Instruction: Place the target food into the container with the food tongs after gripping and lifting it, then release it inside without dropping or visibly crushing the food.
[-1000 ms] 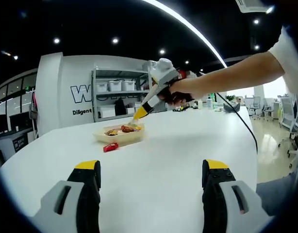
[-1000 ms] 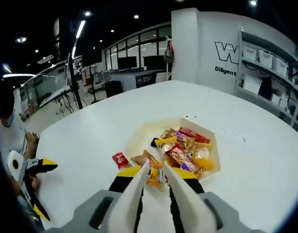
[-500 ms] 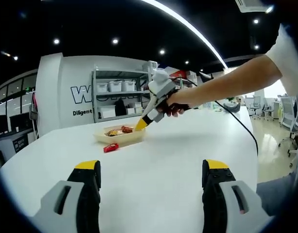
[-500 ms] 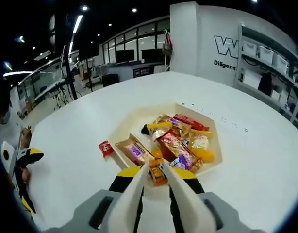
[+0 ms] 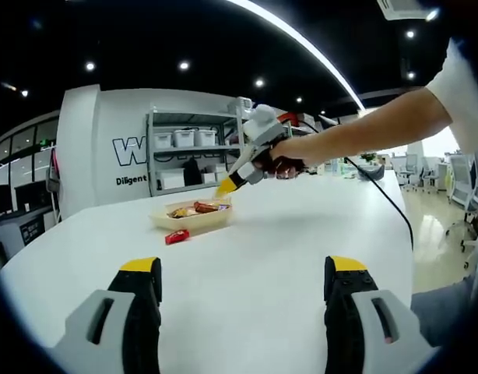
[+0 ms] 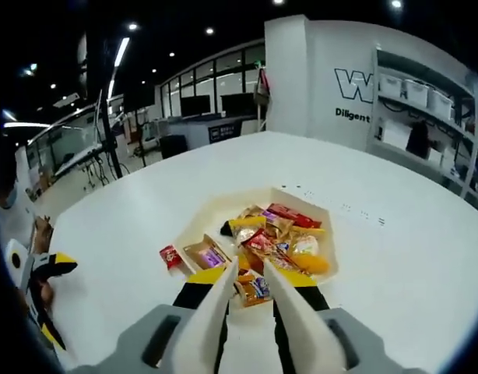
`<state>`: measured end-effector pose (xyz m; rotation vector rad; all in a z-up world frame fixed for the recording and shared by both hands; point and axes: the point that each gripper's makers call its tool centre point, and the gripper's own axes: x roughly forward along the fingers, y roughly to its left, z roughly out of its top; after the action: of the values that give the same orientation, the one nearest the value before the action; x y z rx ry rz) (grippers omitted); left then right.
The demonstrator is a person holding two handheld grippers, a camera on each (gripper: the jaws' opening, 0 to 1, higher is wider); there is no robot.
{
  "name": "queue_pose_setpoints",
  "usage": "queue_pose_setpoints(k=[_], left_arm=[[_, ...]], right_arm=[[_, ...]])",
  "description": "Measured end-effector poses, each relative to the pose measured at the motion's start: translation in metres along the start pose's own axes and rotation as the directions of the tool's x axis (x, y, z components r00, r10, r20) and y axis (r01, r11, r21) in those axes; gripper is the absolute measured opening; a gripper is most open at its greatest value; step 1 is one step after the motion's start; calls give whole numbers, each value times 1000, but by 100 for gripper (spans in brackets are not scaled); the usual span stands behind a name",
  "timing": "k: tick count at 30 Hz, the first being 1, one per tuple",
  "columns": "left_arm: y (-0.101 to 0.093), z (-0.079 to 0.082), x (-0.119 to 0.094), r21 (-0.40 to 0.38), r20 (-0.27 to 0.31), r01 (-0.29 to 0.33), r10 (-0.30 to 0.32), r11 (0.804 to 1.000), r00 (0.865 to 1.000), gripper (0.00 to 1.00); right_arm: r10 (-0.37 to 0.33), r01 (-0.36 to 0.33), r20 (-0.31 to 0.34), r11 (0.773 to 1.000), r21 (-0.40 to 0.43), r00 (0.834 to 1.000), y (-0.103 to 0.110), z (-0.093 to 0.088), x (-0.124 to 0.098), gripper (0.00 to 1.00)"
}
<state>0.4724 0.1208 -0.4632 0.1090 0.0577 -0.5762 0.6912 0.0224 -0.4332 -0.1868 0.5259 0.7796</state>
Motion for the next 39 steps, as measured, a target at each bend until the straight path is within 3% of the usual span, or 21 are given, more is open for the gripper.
queue_pose_setpoints(k=[4,8,12,16,19,27,32,39], left_arm=[[-1,1,0,-1,2,1,-1,1000,1000,85],[-1,1,-1,-2,4,2,-2,1000,1000,85],[-1,1,-1,-4,6,4,-4,1000,1000,85],[-1,1,-1,-6,2,3,-3,1000,1000,85],[-2,1,-1,1,2,5,-5,1000,1000,85],[0,0,0,-3,1,11,-11,1000,1000,85],[1,-1,1,-2,2,10,-10,1000,1000,85],[2,-3,0,-3,0,11,-11,1000,1000,84]], right_arm=[[19,-18,10,1000,-14,1000,16,5,-8,16],[147,-146,-16,989,35,989,60,5,-4,15],[192,-197,-69,977,-77,979,101,-4,10,16],[210,-216,-77,973,-83,975,121,-9,24,16],[239,-254,-121,960,-120,963,137,-20,33,16],[223,-243,-113,943,-226,968,137,-20,55,18],[208,-228,-111,949,-219,972,122,-18,67,18],[204,-221,-106,958,-182,973,118,-16,67,18]])
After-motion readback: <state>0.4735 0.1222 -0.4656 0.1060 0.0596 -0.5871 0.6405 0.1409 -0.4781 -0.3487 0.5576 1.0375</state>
